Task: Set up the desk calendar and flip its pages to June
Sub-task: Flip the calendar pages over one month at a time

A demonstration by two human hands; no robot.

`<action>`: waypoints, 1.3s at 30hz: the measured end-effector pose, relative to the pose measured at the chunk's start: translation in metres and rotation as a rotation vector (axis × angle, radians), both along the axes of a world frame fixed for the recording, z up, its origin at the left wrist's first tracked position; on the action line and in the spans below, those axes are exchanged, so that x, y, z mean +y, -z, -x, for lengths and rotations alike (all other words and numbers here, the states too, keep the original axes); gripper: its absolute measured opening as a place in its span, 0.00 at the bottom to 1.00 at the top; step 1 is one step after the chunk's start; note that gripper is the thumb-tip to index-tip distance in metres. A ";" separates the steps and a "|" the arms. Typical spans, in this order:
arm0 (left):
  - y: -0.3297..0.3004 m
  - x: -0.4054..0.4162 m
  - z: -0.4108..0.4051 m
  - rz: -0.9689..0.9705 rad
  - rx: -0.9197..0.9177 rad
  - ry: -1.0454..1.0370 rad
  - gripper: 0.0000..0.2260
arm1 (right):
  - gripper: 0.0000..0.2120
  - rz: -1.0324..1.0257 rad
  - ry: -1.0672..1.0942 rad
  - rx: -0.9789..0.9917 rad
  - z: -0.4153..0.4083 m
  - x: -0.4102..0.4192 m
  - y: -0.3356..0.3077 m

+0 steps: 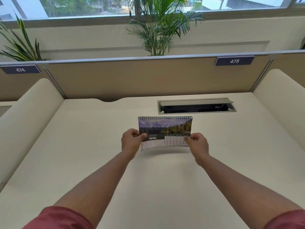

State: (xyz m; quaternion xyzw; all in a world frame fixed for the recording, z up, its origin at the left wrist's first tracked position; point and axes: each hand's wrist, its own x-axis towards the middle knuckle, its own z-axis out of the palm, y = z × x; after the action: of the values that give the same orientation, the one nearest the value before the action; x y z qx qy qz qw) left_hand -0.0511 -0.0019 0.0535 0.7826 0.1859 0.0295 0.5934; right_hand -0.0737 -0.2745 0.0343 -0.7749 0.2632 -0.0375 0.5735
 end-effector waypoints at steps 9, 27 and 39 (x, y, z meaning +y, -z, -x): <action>-0.008 0.002 0.002 -0.023 0.009 0.067 0.09 | 0.13 -0.118 0.057 -0.052 0.000 0.000 -0.002; -0.012 0.002 0.014 0.074 0.040 0.111 0.11 | 0.14 -0.187 0.032 -0.130 0.008 -0.001 0.003; -0.005 0.013 0.009 0.276 0.211 0.049 0.17 | 0.13 -0.421 -0.105 -0.016 0.012 -0.007 -0.013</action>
State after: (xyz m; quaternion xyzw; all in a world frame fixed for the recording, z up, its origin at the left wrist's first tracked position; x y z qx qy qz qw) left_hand -0.0601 0.0107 0.0582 0.6966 0.2304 -0.0929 0.6730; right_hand -0.0855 -0.2813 0.0473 -0.6502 0.2199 0.0420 0.7261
